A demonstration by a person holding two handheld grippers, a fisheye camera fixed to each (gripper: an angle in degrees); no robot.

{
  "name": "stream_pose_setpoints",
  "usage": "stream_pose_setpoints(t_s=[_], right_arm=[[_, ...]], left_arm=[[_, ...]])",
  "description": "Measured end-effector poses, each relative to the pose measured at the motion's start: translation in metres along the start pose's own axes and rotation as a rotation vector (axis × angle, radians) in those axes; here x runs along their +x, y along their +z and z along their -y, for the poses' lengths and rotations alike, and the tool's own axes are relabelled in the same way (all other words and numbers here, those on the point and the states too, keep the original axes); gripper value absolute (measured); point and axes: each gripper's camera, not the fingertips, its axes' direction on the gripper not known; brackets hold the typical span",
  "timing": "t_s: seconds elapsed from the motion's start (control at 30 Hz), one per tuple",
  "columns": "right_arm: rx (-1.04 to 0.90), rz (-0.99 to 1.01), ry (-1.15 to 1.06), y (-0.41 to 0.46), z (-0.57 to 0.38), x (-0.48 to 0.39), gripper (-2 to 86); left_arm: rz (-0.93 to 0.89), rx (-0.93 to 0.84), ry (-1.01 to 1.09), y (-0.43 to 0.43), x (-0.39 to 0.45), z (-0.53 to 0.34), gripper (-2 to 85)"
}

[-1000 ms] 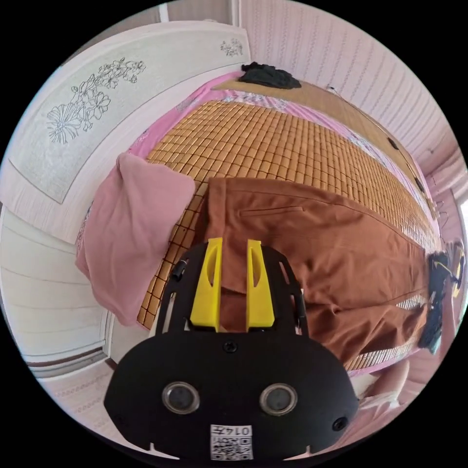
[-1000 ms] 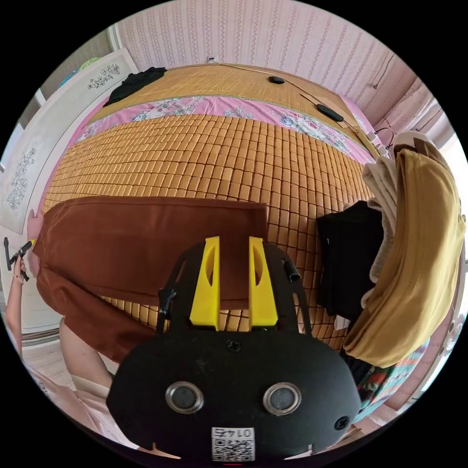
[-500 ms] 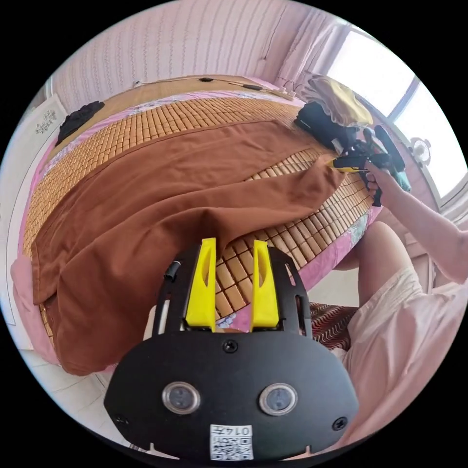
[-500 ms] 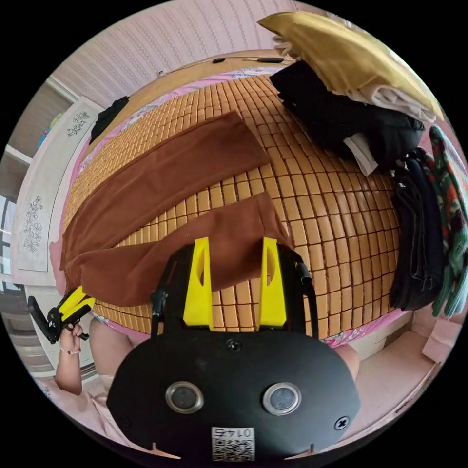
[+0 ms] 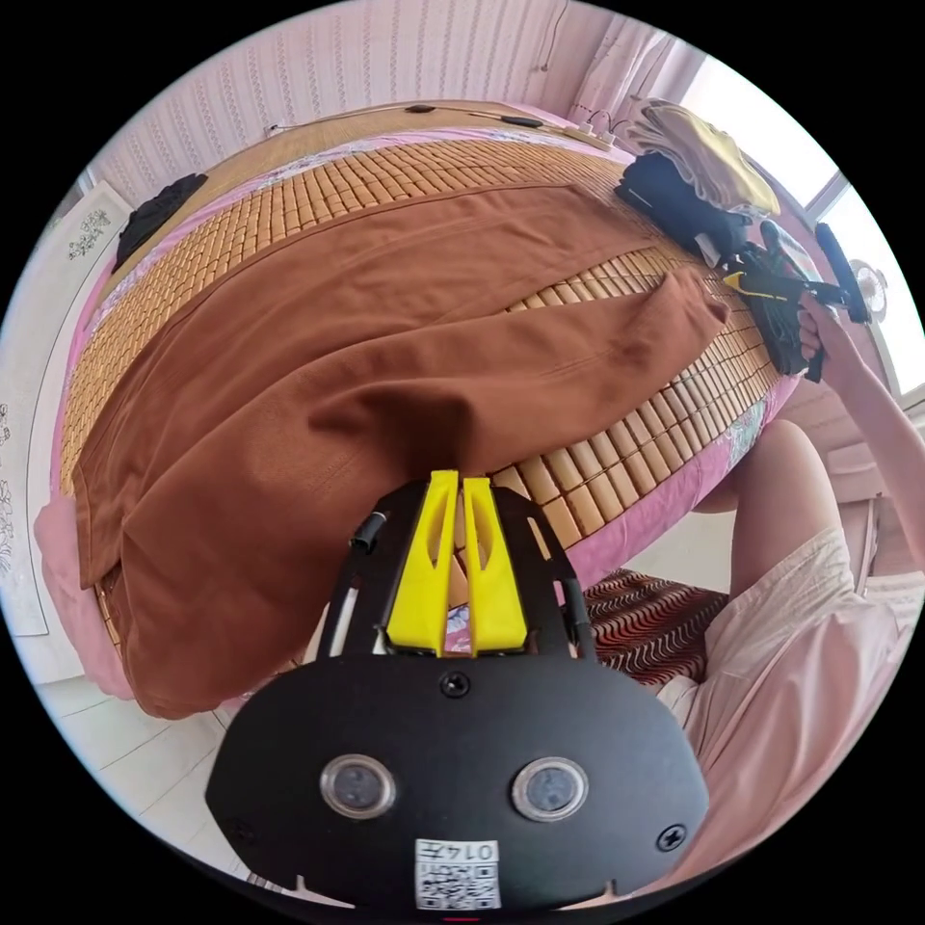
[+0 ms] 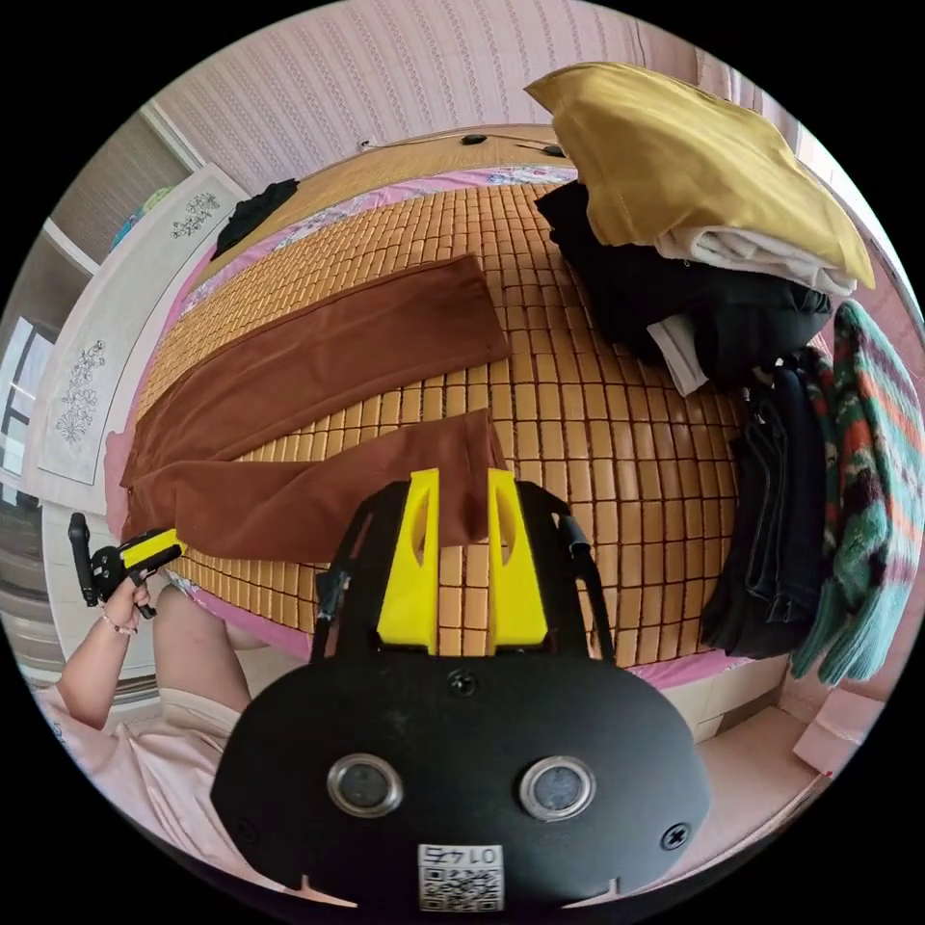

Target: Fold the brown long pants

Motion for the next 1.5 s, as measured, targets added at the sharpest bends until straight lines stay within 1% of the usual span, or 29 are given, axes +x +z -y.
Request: stream_pose_setpoints(t_s=[0.07,0.13,0.2,0.27,0.33,0.4,0.43,0.47,0.5,0.53,0.57,0.63,0.67,0.7,0.73,0.8,0.87,0.93,1.07,1.13,1.17,1.2,1.23,1.3,1.37,1.43,1.5], right_arm=[[-0.039,-0.011,-0.001,0.014,0.008,0.001,12.3],[-0.069,-0.020,0.004,0.025,0.016,0.002,10.3],[-0.141,-0.050,0.000,0.037,0.024,0.003,5.1],[-0.115,-0.032,-0.052,0.023,0.025,0.001,1.8],[-0.067,0.020,-0.102,-0.003,0.023,0.003,0.8],[0.090,0.115,-0.146,-0.065,0.012,0.011,0.2],[0.139,0.149,-0.156,-0.084,0.006,0.015,0.2],[0.236,0.223,-0.186,-0.118,-0.011,0.022,0.1],[0.303,0.246,-0.210,-0.144,-0.033,0.029,0.1],[0.315,0.241,-0.213,-0.151,-0.045,0.033,0.1],[0.306,0.217,-0.205,-0.156,-0.070,0.042,0.2],[0.223,0.129,-0.125,-0.139,-0.105,0.061,0.3],[0.142,0.039,-0.031,-0.118,-0.126,0.076,0.8],[0.053,0.021,0.036,-0.099,-0.143,0.089,1.8],[0.024,0.039,0.061,-0.093,-0.151,0.094,2.6],[0.021,0.163,0.111,-0.087,-0.170,0.104,8.3],[0.040,0.202,0.121,-0.088,-0.173,0.104,9.8],[0.025,0.197,0.102,-0.084,-0.166,0.100,10.4],[-0.088,0.155,0.056,-0.058,-0.140,0.086,10.7],[-0.169,0.191,0.028,-0.042,-0.132,0.079,7.7],[-0.215,0.171,0.016,-0.035,-0.129,0.075,3.4],[-0.202,0.124,-0.015,-0.042,-0.128,0.069,2.0],[-0.179,0.121,-0.034,-0.051,-0.128,0.066,1.3],[-0.009,0.184,-0.074,-0.108,-0.138,0.064,0.4],[0.069,0.210,-0.063,-0.140,-0.154,0.073,0.3],[0.031,0.160,-0.034,-0.137,-0.166,0.086,0.9],[-0.085,0.061,0.017,-0.114,-0.169,0.100,2.7]], left_arm=[[0.017,-0.006,0.012,-0.002,0.007,-0.002,-1.0],[0.033,-0.011,0.024,-0.004,0.015,-0.004,-1.0],[0.047,-0.013,0.030,-0.005,0.020,-0.002,-1.0],[0.049,-0.010,0.037,-0.008,0.023,0.000,-1.0],[0.064,0.019,0.057,-0.018,0.027,0.003,-1.0],[0.079,0.055,0.090,-0.031,0.030,0.003,-1.0],[0.087,0.090,0.128,-0.042,0.034,0.000,-1.0],[0.090,0.109,0.150,-0.048,0.036,-0.002,-1.0],[0.100,0.140,0.203,-0.057,0.042,-0.008,-1.0],[0.108,0.153,0.262,-0.061,0.050,-0.015,-1.0],[0.103,0.151,0.285,-0.061,0.053,-0.020,-0.9],[0.046,0.106,0.312,-0.043,0.065,-0.033,-0.8],[0.038,0.084,0.307,-0.036,0.066,-0.036,-0.8],[0.028,0.045,0.287,-0.022,0.068,-0.041,-0.6],[0.016,0.017,0.258,-0.011,0.069,-0.044,-0.5],[-0.017,0.005,0.225,-0.006,0.072,-0.046,-0.3],[-0.030,0.018,0.208,-0.007,0.075,-0.045,-0.2],[-0.038,0.014,0.194,-0.009,0.078,-0.040,-0.1],[-0.029,0.024,0.182,-0.011,0.082,-0.031,-0.1],[-0.030,0.030,0.173,-0.011,0.085,-0.026,-0.1],[-0.029,0.030,0.171,-0.010,0.086,-0.025,-0.1],[-0.027,0.030,0.166,-0.009,0.087,-0.024,-0.1],[-0.028,0.027,0.163,-0.008,0.089,-0.022,-0.1],[-0.029,0.038,0.158,-0.011,0.092,-0.020,-0.2],[-0.036,0.067,0.162,-0.016,0.095,-0.019,-0.2],[-0.044,0.089,0.172,-0.022,0.099,-0.014,-0.1],[-0.052,0.108,0.185,-0.025,0.103,-0.008,0.1]])
